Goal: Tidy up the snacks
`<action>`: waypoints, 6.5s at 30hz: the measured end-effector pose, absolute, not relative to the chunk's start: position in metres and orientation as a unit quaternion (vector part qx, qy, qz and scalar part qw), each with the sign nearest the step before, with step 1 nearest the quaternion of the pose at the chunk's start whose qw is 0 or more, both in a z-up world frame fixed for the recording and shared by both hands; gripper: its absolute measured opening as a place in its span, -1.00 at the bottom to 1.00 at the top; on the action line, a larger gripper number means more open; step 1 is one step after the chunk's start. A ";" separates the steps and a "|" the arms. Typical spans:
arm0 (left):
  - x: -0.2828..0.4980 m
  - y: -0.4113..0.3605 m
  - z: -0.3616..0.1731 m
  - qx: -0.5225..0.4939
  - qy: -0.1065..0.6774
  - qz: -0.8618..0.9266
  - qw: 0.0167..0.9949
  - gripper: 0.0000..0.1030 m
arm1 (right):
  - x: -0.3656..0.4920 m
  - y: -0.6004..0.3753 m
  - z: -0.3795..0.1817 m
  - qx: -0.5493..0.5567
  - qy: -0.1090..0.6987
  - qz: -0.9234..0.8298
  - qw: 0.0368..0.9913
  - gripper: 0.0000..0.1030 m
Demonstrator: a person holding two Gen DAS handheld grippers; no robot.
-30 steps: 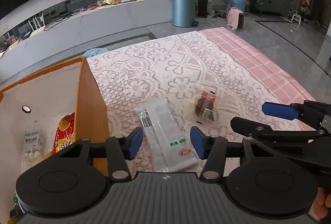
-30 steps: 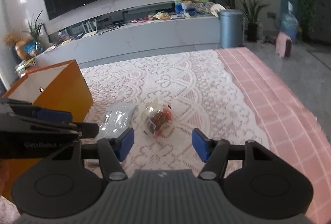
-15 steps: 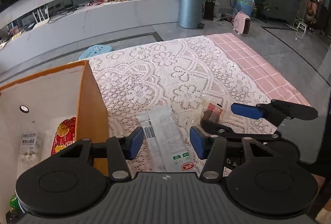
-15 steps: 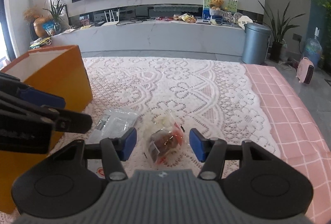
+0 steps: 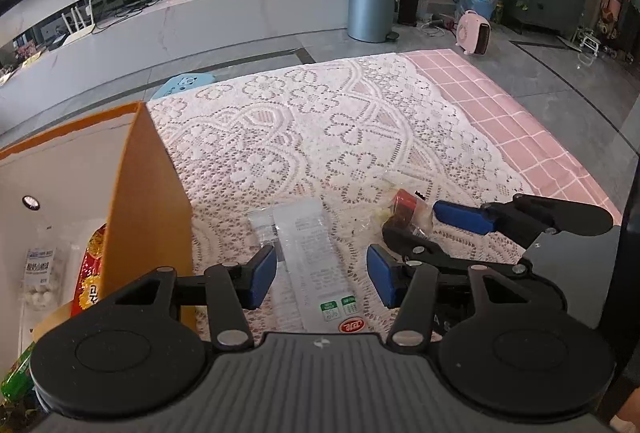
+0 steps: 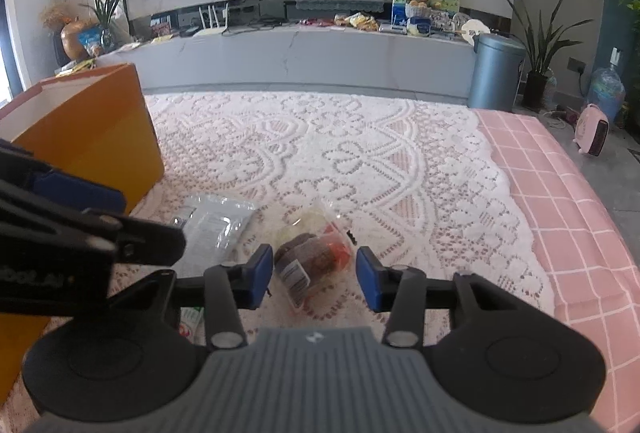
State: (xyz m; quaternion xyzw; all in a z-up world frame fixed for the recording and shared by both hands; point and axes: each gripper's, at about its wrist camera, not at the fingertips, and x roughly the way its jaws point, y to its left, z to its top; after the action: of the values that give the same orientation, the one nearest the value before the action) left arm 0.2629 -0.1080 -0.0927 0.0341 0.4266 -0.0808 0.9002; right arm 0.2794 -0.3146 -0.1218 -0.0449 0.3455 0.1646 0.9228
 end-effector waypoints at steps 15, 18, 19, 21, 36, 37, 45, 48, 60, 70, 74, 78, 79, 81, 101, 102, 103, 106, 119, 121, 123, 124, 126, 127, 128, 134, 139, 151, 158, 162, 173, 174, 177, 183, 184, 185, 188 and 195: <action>0.279 -0.114 -0.119 0.012 0.469 -0.015 0.883 0.48 | 0.271 -0.362 -0.104 0.020 0.349 0.097 0.932 -0.40; 0.284 -0.117 -0.127 0.015 0.474 -0.006 0.880 0.56 | 0.268 -0.359 -0.105 0.021 0.353 0.106 0.930 -0.40; 0.285 -0.117 -0.130 0.015 0.474 0.000 0.880 0.56 | 0.269 -0.358 -0.106 0.020 0.353 0.108 0.929 -0.40; 0.287 -0.115 -0.135 0.015 0.479 0.010 0.878 0.56 | 0.269 -0.356 -0.106 0.018 0.352 0.110 0.929 -0.40; 0.288 -0.113 -0.143 0.004 0.475 -0.008 0.880 0.22 | 0.270 -0.354 -0.105 0.011 0.352 0.108 0.930 -0.39; 0.287 -0.115 -0.143 0.008 0.474 -0.009 0.880 0.17 | 0.270 -0.355 -0.105 0.013 0.352 0.107 0.930 -0.38; 0.286 -0.115 -0.137 0.006 0.474 -0.011 0.881 0.08 | 0.268 -0.355 -0.105 0.006 0.349 0.101 0.932 -0.38; 0.279 -0.119 -0.127 0.009 0.460 -0.017 0.888 0.07 | 0.266 -0.358 -0.105 0.012 0.349 0.098 0.932 -0.38; 0.247 -0.114 -0.077 -0.011 0.430 -0.046 0.902 0.07 | 0.234 -0.356 -0.083 0.025 0.333 0.084 0.939 -0.39; 0.217 -0.077 -0.038 -0.022 0.398 -0.052 0.916 0.07 | 0.189 -0.337 -0.058 0.063 0.327 0.094 0.938 -0.39; 0.205 -0.055 -0.025 -0.032 0.388 -0.046 0.920 0.07 | 0.175 -0.318 -0.036 0.059 0.313 0.115 0.941 -0.39; 0.195 -0.036 -0.014 -0.035 0.374 -0.036 0.926 0.07 | 0.160 -0.295 -0.015 0.045 0.299 0.141 0.943 -0.39; 0.192 -0.030 -0.010 -0.034 0.371 -0.034 0.928 0.07 | 0.157 -0.288 -0.011 0.040 0.296 0.149 0.943 -0.39; 0.188 -0.020 -0.005 -0.032 0.364 -0.029 0.930 0.07 | 0.150 -0.273 -0.002 0.032 0.287 0.164 0.943 -0.39; 0.200 0.072 -0.003 -0.028 0.381 -0.006 0.924 0.07 | 0.148 -0.153 0.027 -0.059 0.268 0.265 0.925 -0.39; 0.204 0.075 -0.006 -0.027 0.387 -0.005 0.922 0.07 | 0.154 -0.151 0.024 -0.061 0.274 0.266 0.922 -0.39; 0.203 0.079 -0.009 -0.027 0.391 -0.006 0.920 0.07 | 0.159 -0.147 0.022 -0.066 0.279 0.266 0.920 -0.39; 0.211 0.083 -0.020 -0.025 0.409 -0.013 0.912 0.07 | 0.173 -0.135 0.014 -0.084 0.293 0.265 0.915 -0.39; 0.245 0.095 -0.066 0.004 0.469 -0.023 0.883 0.07 | 0.211 -0.100 -0.016 -0.163 0.314 0.291 0.889 -0.39; 0.248 0.098 -0.071 0.003 0.477 -0.025 0.879 0.07 | 0.215 -0.095 -0.022 -0.175 0.315 0.296 0.884 -0.39; 0.251 0.099 -0.076 0.006 0.484 -0.029 0.874 0.07 | 0.219 -0.091 -0.027 -0.181 0.319 0.301 0.880 -0.39; 0.252 0.099 -0.078 0.010 0.487 -0.030 0.873 0.07 | 0.220 -0.090 -0.029 -0.184 0.321 0.303 0.878 -0.39; 0.255 0.097 -0.081 0.019 0.493 -0.030 0.869 0.07 | 0.223 -0.087 -0.034 -0.191 0.322 0.303 0.876 -0.39; 0.257 0.098 -0.083 0.019 0.496 -0.031 0.867 0.07 | 0.225 -0.085 -0.036 -0.195 0.323 0.303 0.875 -0.39; 0.257 0.098 -0.084 0.020 0.498 -0.034 0.866 0.07 | 0.228 -0.083 -0.038 -0.197 0.325 0.302 0.874 -0.38; 0.262 0.093 -0.091 0.033 0.507 -0.034 0.860 0.09 | 0.234 -0.075 -0.049 -0.224 0.335 0.293 0.867 -0.37; 0.262 0.093 -0.091 0.035 0.507 -0.036 0.860 0.12 | 0.237 -0.072 -0.053 -0.240 0.339 0.289 0.862 -0.33; 0.255 0.100 -0.076 0.021 0.495 -0.041 0.868 0.23 | 0.234 -0.078 -0.044 -0.242 0.337 0.274 0.868 0.08; 0.242 0.106 -0.053 0.002 0.469 -0.042 0.882 0.50 | 0.224 -0.083 -0.031 -0.237 0.337 0.279 0.867 0.50; 0.230 0.105 -0.037 0.006 0.447 -0.034 0.894 0.50 | 0.212 -0.087 -0.020 -0.240 0.326 0.274 0.873 0.60; 0.182 0.096 0.021 -0.006 0.353 -0.013 0.935 0.49 | 0.170 -0.130 0.030 -0.170 0.272 0.257 0.912 0.81; 0.177 0.094 0.026 -0.004 0.344 -0.011 0.939 0.49 | 0.166 -0.136 0.034 -0.158 0.267 0.251 0.917 0.82; 0.159 0.087 0.038 0.001 0.314 -0.003 0.950 0.49 | 0.153 -0.154 0.047 -0.120 0.253 0.237 0.930 0.86; 0.124 0.074 0.049 0.004 0.267 0.019 0.963 0.50 | 0.121 -0.189 0.064 -0.063 0.236 0.197 0.949 0.93; 0.117 0.071 0.050 0.006 0.257 0.026 0.966 0.50 | 0.114 -0.193 0.067 -0.057 0.230 0.192 0.952 0.93; 0.111 0.070 0.051 0.008 0.248 0.031 0.968 0.50 | 0.107 -0.198 0.070 -0.053 0.224 0.188 0.955 0.93; 0.095 0.061 0.051 0.025 0.223 0.048 0.973 0.50 | 0.088 -0.209 0.080 -0.042 0.205 0.166 0.964 0.93; 0.073 0.038 0.041 0.072 0.191 0.077 0.976 0.50 | 0.051 -0.233 0.087 0.004 0.186 0.137 0.973 0.93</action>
State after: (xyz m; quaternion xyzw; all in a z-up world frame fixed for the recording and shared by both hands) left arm 0.0726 0.0377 0.0411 0.0722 0.1907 0.0771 0.9760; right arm 0.0505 -0.2326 0.0870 0.0038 0.1862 0.1374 0.9728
